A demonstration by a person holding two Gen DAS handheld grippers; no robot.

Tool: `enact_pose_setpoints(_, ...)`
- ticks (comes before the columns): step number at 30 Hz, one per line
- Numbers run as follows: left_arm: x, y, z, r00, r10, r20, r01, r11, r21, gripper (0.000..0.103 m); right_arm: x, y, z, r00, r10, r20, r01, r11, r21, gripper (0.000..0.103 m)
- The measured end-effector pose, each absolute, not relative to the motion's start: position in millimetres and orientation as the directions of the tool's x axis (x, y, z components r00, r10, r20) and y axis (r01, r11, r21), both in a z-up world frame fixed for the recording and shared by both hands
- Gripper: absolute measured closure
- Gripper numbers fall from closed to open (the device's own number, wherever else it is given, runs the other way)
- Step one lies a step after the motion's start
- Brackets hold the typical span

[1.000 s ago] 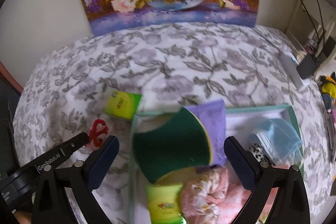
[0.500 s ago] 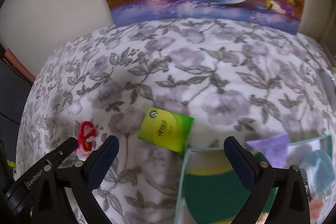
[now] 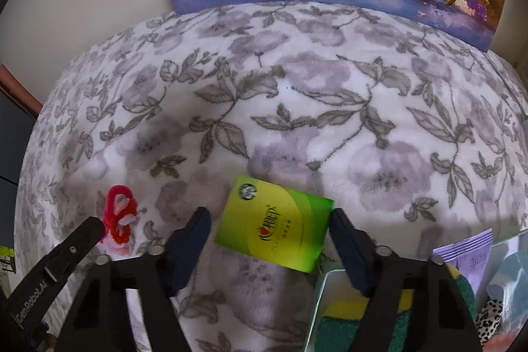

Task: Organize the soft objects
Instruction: 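Grasp the green tissue pack with the right gripper while the left gripper holds the scrunchie, then carry the scrunchie and tissue pack over the tray and release them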

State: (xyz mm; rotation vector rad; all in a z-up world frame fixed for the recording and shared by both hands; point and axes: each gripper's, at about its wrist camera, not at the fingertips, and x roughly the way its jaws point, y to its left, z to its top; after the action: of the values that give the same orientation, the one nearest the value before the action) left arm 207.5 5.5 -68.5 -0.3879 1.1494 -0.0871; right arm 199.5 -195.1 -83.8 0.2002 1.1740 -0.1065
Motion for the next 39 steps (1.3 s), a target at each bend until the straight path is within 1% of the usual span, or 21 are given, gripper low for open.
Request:
enact_pose_setpoints(9, 202, 5, -56, 0.417, -0.258, -0.872, -0.128, 0.933, -0.337, 0.090, 186, -188, -65, 0.432, 0.047, -0.901, 0.159, 0.979, 0.127, 0.033)
enact_pose_setpoints(19, 171, -2, -25, 0.425, -0.238, -0.874, -0.099, 0.947, -0.306, 0.090, 125, -188, -31, 0.477, 0.033, -0.878, 0.174, 0.976, 0.132, 0.033)
enact_pose_setpoints(24, 144, -17, -13, 0.416, -0.237, -0.878, -0.046, 0.959, -0.281, 0.090, 92, -197, -19, 0.472, 0.028, -0.881, 0.205, 0.969, 0.141, 0.033)
enact_pose_setpoints(30, 116, -34, 8, 0.433, -0.271, -0.860, 0.027, 0.957, -0.288, 0.090, 49, -208, -3, 0.490, 0.017, -0.871, 0.242, 0.958, 0.155, 0.033)
enact_pose_setpoints(34, 99, -50, 15, 0.438, -0.277, -0.855, 0.071, 0.959, -0.275, 0.090, 20, -223, -3, 0.481, -0.004, -0.877, 0.289, 0.945, 0.154, 0.033)
enact_pose_setpoints(39, 80, -73, 15, 0.420, -0.286, -0.861, 0.129, 0.958, -0.255, 0.090, -7, -241, -15, 0.452, 0.004, -0.892, 0.342, 0.923, 0.177, 0.032)
